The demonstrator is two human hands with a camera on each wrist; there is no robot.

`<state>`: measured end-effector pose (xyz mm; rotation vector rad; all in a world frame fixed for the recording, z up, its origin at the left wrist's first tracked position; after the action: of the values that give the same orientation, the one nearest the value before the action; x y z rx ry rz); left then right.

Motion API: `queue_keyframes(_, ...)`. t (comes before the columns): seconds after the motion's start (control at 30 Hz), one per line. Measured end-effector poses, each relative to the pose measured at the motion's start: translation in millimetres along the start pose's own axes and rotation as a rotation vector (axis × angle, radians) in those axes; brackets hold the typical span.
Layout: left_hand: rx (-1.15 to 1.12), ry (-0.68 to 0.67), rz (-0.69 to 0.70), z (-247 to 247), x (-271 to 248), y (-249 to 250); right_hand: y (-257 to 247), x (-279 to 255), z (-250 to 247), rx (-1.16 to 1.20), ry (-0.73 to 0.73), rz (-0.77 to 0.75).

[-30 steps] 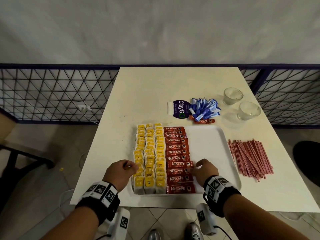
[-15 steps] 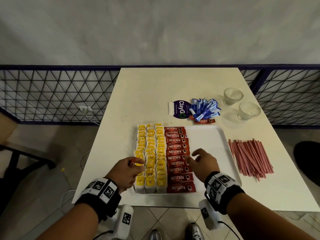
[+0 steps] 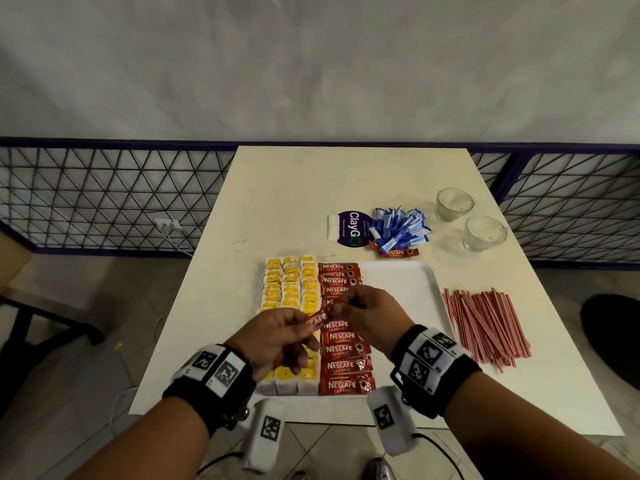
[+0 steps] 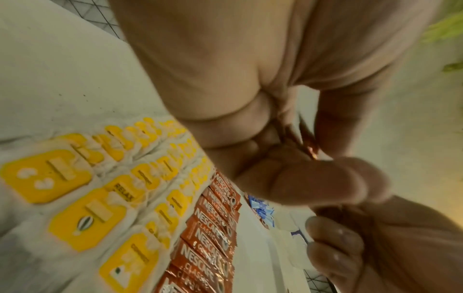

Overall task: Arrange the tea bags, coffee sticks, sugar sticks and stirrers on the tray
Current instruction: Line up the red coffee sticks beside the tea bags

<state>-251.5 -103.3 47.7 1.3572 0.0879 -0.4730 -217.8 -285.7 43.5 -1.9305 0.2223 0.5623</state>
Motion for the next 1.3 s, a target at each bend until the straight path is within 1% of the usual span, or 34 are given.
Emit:
queue_keyframes(0.03, 0.018, 0.045, 0.024, -1.8, 1.2, 0.0, 4.9, 1.7, -3.7, 0.032, -0.005, 0.043)
queue_keyframes(0.1, 0.088, 0.085, 0.046, -5.1, 3.3, -1.6, 12.1, 3.6, -5.4, 0.088, -0.044, 0.099)
queue_keyframes(0.17, 0.148, 0.096, 0.055, -2.8, 6.3, -3.1, 16.7, 3.3, -6.7, 0.137, -0.079, 0.124)
queue_keyframes(0.27, 0.211, 0.104, 0.07, 1.8, 10.3, -6.4, 20.7, 3.4, -9.7, 0.178, -0.063, 0.146)
queue_keyframes(0.37, 0.322, 0.108, 0.043, -1.8, 11.0, -11.8, 31.5, 3.4, -16.4, 0.255, -0.077, 0.24)
queue_keyframes(0.43, 0.532, 0.175, -0.007, -21.0, 11.4, -20.6, 47.2, 2.1, -21.7, 0.287, -0.089, 0.345)
queue_keyframes(0.5, 0.852, 0.271, -0.069, -46.5, 9.7, -30.0, 69.1, 0.8, -24.4, 0.268, -0.085, 0.454)
queue_keyframes(0.53, 1.014, 0.297, -0.106, -56.6, 8.0, -35.6, 79.6, 0.4, -24.0, 0.246, -0.081, 0.502)
queue_keyframes(0.57, 1.131, 0.309, -0.14, -63.8, 6.4, -41.6, 88.9, -0.2, -22.6, 0.223, -0.078, 0.544)
queue_keyframes(0.6, 1.189, 0.319, -0.164, -67.8, 4.9, -46.5, 95.7, -0.5, -20.9, 0.197, -0.078, 0.576)
queue_keyframes(0.7, 1.234, 0.327, -0.208, -73.0, 3.0, -57.9, 108.3, 2.1, -16.1, 0.128, -0.069, 0.615)
queue_keyframes(0.8, 1.233, 0.348, -0.234, -78.8, 2.0, -64.3, 111.2, 5.8, -10.5, 0.086, -0.024, 0.624)
queue_keyframes(0.93, 1.217, 0.357, -0.238, -83.5, 1.1, -69.8, 108.5, 8.2, -3.2, -0.088, 0.105, 0.601)
queue_keyframes(1.03, 1.215, 0.346, -0.251, -85.5, 1.4, -70.8, 104.6, 6.4, -0.4, -0.215, 0.173, 0.586)
queue_keyframes(1.17, 1.222, 0.302, -0.271, -86.8, 1.5, -70.9, 96.7, 3.2, 1.6, -0.349, 0.186, 0.583)
queue_keyframes(1.3, 1.148, 0.285, -0.278, -89.9, 2.8, -74.5, 90.9, 2.5, 2.2, -0.437, 0.186, 0.579)
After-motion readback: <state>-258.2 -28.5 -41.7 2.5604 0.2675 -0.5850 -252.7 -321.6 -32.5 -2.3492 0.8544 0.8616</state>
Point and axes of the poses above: each hand's wrist, its own x-axis towards the middle knuckle, its own z-axis out of the palm, y = z × x, the point moved 2 cm from there along x, towards the middle knuckle, and after that the axes turned 14 degrees about z, right-handed, at the moved point
